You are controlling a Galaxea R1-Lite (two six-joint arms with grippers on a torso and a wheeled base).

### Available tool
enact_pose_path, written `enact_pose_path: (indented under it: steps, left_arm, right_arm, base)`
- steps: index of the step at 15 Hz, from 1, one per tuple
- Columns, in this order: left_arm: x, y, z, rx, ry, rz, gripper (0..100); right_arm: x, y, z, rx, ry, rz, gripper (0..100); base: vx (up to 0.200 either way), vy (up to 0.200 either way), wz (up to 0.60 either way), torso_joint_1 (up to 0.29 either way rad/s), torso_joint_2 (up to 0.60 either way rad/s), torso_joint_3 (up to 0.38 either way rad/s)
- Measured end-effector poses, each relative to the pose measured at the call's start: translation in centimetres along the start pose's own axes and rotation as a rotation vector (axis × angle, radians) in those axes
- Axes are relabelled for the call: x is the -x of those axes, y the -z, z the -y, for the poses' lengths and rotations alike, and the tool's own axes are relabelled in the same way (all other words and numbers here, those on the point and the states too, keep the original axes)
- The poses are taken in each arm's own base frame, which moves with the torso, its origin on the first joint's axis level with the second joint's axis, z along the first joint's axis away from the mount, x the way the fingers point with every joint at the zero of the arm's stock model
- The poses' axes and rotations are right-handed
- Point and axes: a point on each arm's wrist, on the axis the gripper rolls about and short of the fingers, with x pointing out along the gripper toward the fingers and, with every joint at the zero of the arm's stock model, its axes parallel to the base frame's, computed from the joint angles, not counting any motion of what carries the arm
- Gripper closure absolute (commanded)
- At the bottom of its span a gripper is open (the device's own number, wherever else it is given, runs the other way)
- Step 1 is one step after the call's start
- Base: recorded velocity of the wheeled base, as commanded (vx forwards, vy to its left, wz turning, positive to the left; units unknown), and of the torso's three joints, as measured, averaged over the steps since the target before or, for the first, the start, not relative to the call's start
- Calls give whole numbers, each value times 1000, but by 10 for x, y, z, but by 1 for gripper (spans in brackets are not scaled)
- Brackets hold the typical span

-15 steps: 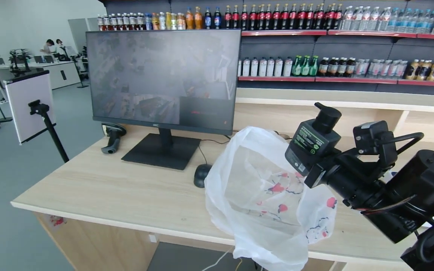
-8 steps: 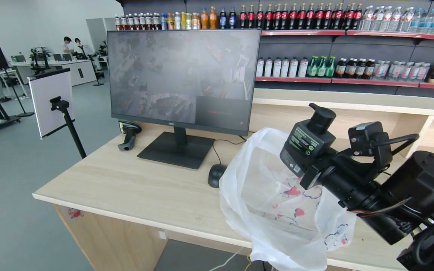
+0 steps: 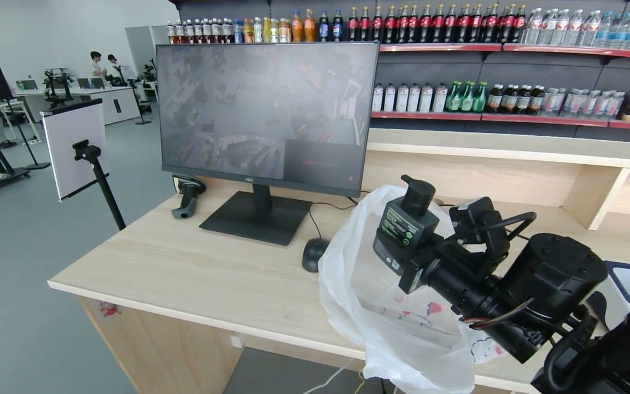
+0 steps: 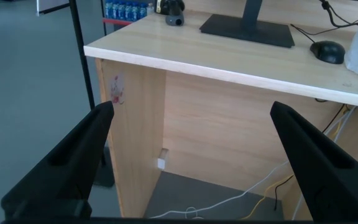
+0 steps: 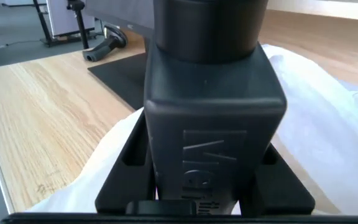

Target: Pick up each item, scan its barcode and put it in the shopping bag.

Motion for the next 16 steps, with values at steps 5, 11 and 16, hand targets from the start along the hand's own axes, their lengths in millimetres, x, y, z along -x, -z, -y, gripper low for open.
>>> enact_pose_path:
  steps: [5, 11, 16]
  left_arm:
    - [0, 0, 0, -1, 0, 0, 0]
    - [0, 0, 0, 0, 0, 0, 0]
    - [0, 0, 0, -1, 0, 0, 0]
  right_arm:
    - [-18, 23, -3, -14, -4, -48, 100]
    - [-22, 41, -11, -13, -29, -100, 100]
    - [-17, 56, -17, -5, -48, -161, 100]
  base:
    - [0, 0, 0, 0, 0, 0]
    - [0, 0, 0, 0, 0, 0]
    - [0, 0, 0, 0, 0, 0]
